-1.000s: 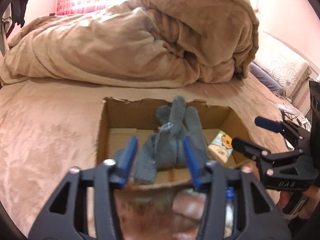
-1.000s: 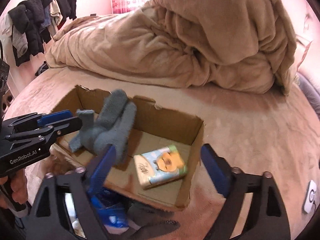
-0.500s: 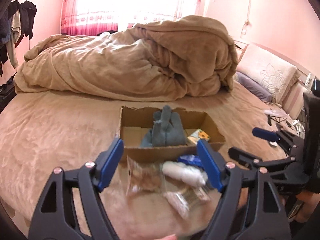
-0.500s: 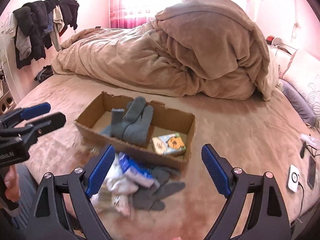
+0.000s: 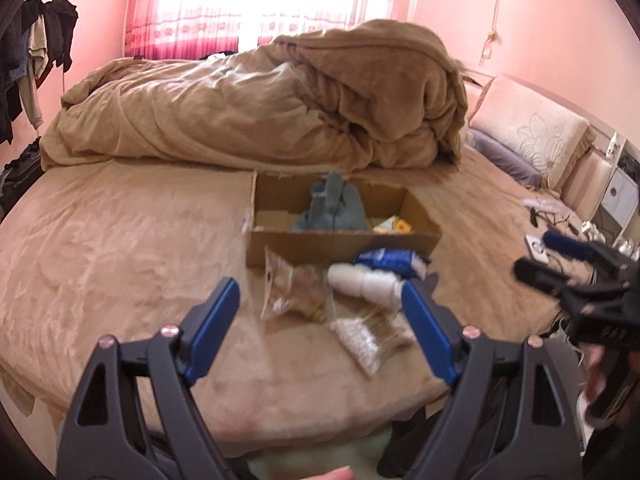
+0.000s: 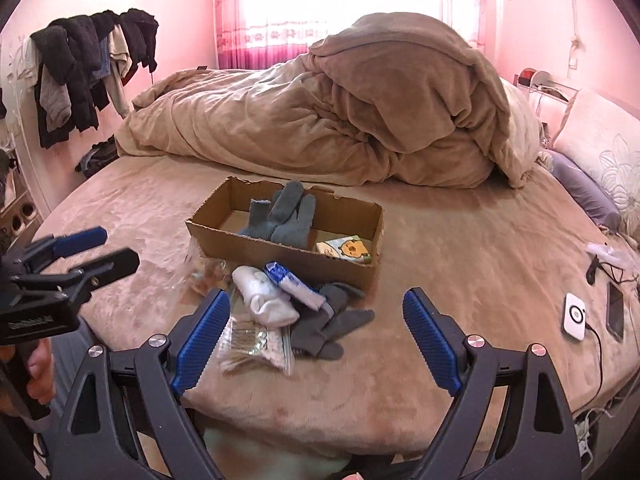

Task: Organize objects
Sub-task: 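Grasp the snack bag with the left tool while the right tool grasps the blue tube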

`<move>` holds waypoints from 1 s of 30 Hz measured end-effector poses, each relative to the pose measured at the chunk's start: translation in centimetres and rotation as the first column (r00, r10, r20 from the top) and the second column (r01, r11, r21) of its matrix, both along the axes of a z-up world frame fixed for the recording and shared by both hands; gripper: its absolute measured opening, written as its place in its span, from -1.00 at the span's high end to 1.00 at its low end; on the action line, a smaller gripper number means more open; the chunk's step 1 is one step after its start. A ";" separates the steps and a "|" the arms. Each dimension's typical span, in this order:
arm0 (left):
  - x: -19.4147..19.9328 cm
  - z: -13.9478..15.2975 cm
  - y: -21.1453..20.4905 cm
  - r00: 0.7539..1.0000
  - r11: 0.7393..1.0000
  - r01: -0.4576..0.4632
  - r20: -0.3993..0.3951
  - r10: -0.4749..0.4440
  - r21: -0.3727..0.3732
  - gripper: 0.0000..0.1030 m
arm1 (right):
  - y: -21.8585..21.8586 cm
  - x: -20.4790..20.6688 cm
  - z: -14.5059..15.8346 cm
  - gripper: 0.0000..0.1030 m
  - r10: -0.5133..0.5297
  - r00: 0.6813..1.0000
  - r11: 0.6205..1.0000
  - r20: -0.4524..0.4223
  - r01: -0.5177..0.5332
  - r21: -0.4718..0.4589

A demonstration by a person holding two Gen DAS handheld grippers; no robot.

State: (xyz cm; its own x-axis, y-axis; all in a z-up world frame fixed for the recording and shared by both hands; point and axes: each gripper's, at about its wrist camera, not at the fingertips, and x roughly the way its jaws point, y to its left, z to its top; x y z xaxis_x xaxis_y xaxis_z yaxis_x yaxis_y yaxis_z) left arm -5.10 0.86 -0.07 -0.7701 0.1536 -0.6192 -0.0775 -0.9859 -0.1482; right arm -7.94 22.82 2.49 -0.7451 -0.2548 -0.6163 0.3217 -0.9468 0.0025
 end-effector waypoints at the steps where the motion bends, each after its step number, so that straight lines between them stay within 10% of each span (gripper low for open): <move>1: 0.0 -0.5 -0.1 1.000 1.000 0.000 0.012 0.000 -0.001 -0.64 | 0.3 0.3 0.0 -0.76 -0.004 1.000 1.000 0.000 0.004 -0.002; 12: -2.9 -7.0 0.0 0.992 1.000 -0.003 0.128 0.003 0.005 -0.64 | 1.0 -1.7 -4.1 -0.76 -0.016 0.997 1.000 0.070 0.015 0.018; 30: -8.8 -10.4 -0.6 0.995 1.000 -0.009 0.101 0.009 0.005 -0.64 | -1.9 -8.4 -8.7 -0.65 0.081 0.992 0.997 0.101 -0.082 0.012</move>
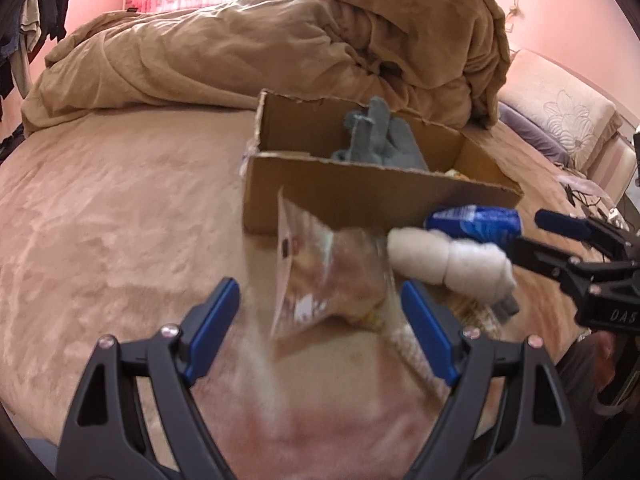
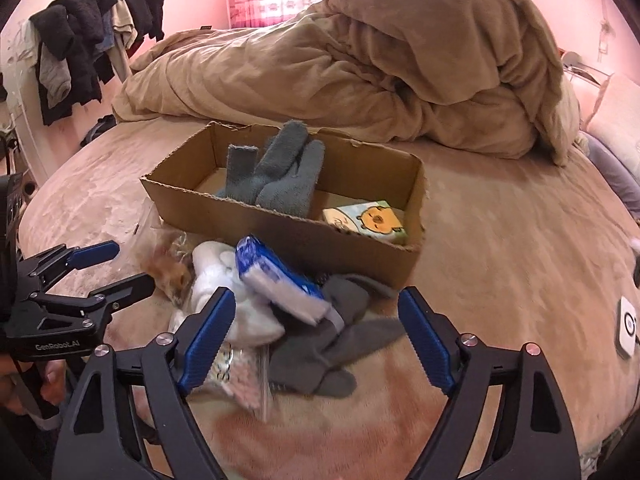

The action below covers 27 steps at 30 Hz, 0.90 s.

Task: Organize objects
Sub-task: 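Grasp the snack bag with the left tool while the right tool grasps the blue tube, then carry the snack bag and blue tube into the box and release both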

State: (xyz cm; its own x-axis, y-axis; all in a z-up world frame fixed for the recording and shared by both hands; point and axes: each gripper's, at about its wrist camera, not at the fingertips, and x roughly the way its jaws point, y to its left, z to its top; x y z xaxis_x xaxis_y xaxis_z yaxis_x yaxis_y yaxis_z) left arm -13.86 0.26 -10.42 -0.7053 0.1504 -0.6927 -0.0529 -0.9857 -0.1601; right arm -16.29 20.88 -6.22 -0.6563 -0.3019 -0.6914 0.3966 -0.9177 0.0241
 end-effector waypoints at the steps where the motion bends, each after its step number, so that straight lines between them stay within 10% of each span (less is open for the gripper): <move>1: -0.3 -0.2 0.1 1.000 1.000 0.001 0.002 -0.001 -0.005 -0.62 | -0.1 -0.2 -0.1 -0.60 0.005 1.000 1.000 0.000 -0.005 -0.002; 11: -1.1 -1.3 0.7 0.999 0.999 0.032 0.031 -0.033 0.020 0.01 | -0.7 -1.6 -1.5 0.33 0.030 0.999 0.999 0.038 -0.029 -0.020; 27: 2.5 3.8 -0.5 0.996 0.999 -0.029 -0.080 0.032 0.039 0.12 | 0.5 1.6 2.6 0.73 0.022 0.997 0.999 -0.070 -0.025 -0.043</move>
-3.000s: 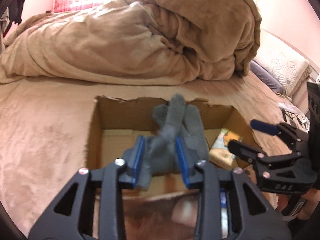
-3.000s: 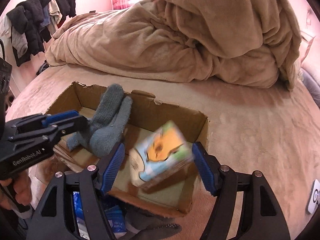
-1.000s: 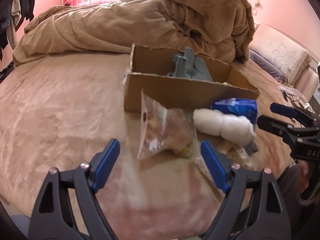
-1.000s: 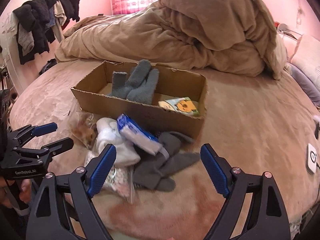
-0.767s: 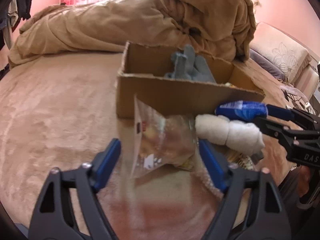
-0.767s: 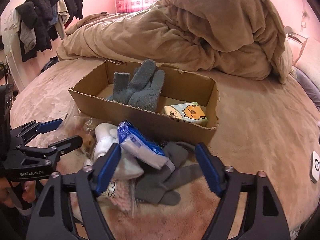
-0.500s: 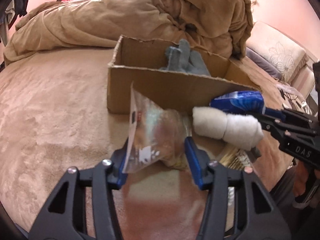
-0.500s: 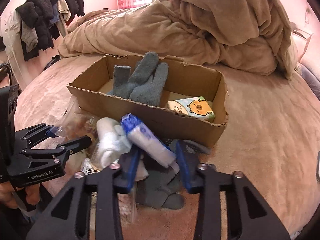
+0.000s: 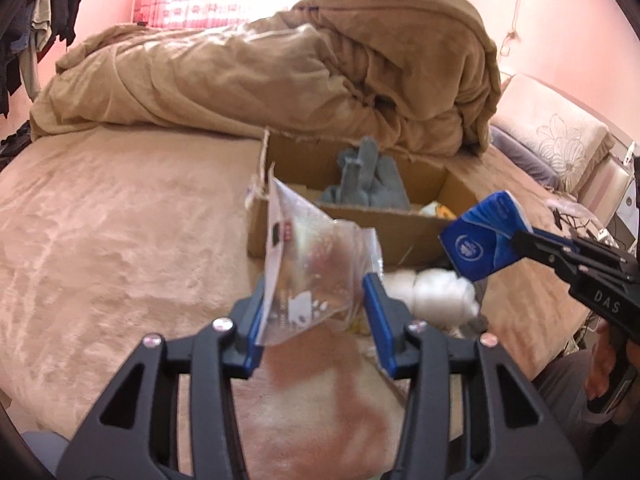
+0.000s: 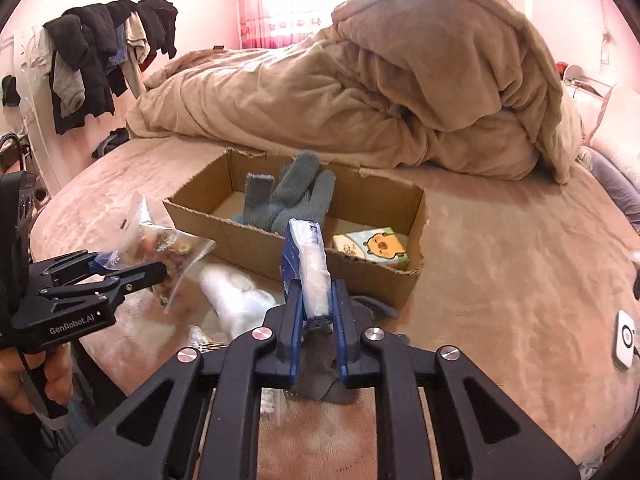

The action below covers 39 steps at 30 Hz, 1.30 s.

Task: Organize objects
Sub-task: 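Carry the snack bag and blue tube into the box and release both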

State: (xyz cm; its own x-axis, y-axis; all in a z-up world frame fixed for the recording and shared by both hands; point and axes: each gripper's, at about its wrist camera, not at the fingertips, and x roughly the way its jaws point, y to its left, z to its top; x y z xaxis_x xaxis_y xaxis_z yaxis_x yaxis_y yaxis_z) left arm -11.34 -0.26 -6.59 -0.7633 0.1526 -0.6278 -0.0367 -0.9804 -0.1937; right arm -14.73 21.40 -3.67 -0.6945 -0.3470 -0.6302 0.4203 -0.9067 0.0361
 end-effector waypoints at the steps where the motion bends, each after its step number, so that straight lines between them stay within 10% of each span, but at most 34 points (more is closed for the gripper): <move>1: 0.1 0.4 -0.1 1.000 1.000 -0.003 -0.006 0.003 -0.002 0.12 | 0.2 0.2 0.5 0.73 -0.004 1.000 1.000 -0.009 0.004 -0.004; 21: -3.6 7.5 -1.4 0.994 1.000 0.016 -0.112 -0.016 -0.004 0.12 | 1.7 -1.1 5.9 0.73 -0.057 0.992 0.998 -0.117 0.056 -0.014; 39: -13.4 1.9 -0.6 0.994 0.995 0.101 0.034 -0.101 0.014 0.12 | -0.4 -9.3 2.2 0.73 -0.059 0.998 0.998 -0.010 0.059 -0.031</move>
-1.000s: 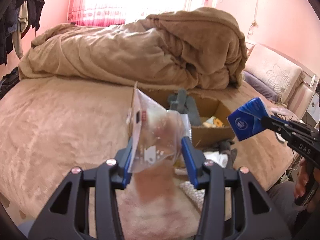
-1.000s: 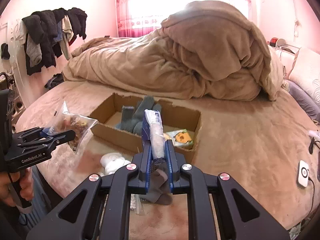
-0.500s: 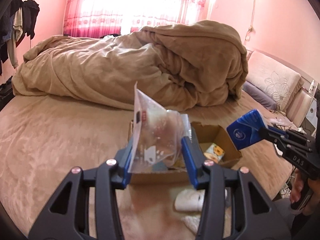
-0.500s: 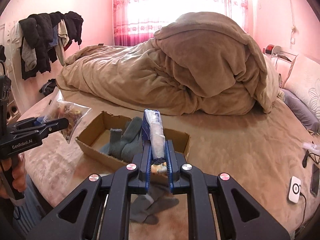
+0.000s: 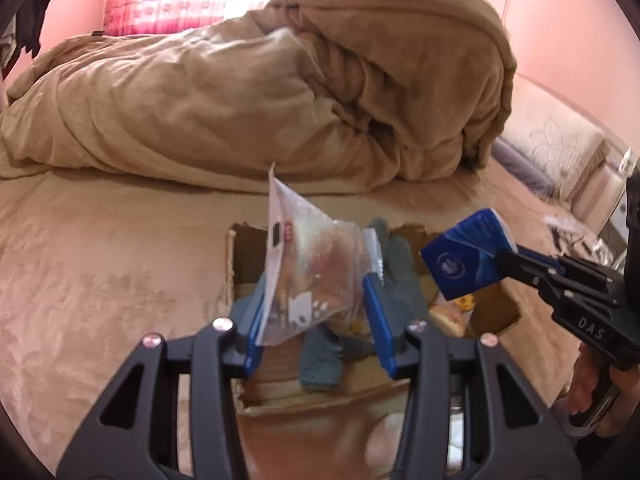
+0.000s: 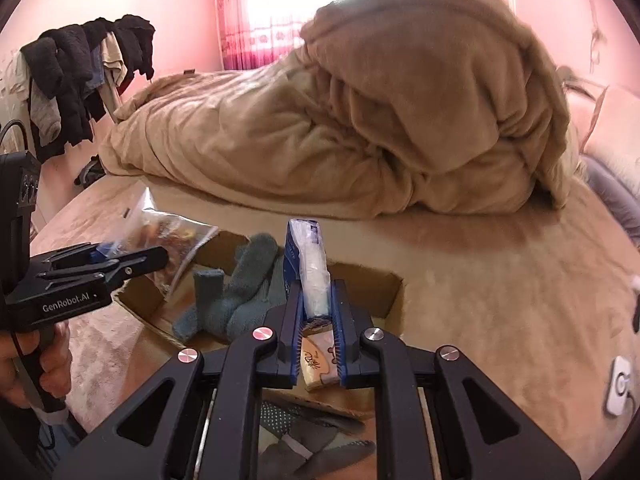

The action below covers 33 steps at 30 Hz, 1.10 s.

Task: Organize objects
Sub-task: 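Carry the snack bag and blue tube into the box and release both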

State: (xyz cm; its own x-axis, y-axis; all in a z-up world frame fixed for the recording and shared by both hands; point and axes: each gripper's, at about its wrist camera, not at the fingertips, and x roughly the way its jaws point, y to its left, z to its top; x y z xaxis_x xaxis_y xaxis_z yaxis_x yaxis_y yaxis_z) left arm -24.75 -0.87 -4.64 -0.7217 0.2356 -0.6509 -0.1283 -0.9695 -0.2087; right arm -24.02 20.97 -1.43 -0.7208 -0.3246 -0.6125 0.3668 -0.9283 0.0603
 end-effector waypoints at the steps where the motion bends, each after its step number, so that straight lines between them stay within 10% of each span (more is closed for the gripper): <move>1: -0.4 -0.4 0.0 1.000 1.000 0.006 0.017 -0.006 0.006 0.12 | 0.0 -0.3 -0.5 0.73 0.003 1.000 1.000 0.013 -0.003 -0.009; 13: -1.7 -2.5 2.0 0.993 0.997 0.051 0.109 -0.044 -0.062 -0.19 | 0.4 -3.6 -5.2 0.63 -0.069 0.993 0.997 0.093 0.067 0.028; 20: -0.1 -0.6 1.7 0.998 0.998 0.008 0.057 -0.004 -0.070 -0.76 | 1.0 -2.8 -4.8 -0.17 -0.086 0.995 0.996 0.050 0.084 0.030; 33: 6.8 4.5 0.5 0.998 0.998 -0.037 -0.043 0.035 -0.046 -0.80 | 1.8 2.7 -1.5 -0.31 -0.094 0.996 0.996 -0.005 0.094 0.008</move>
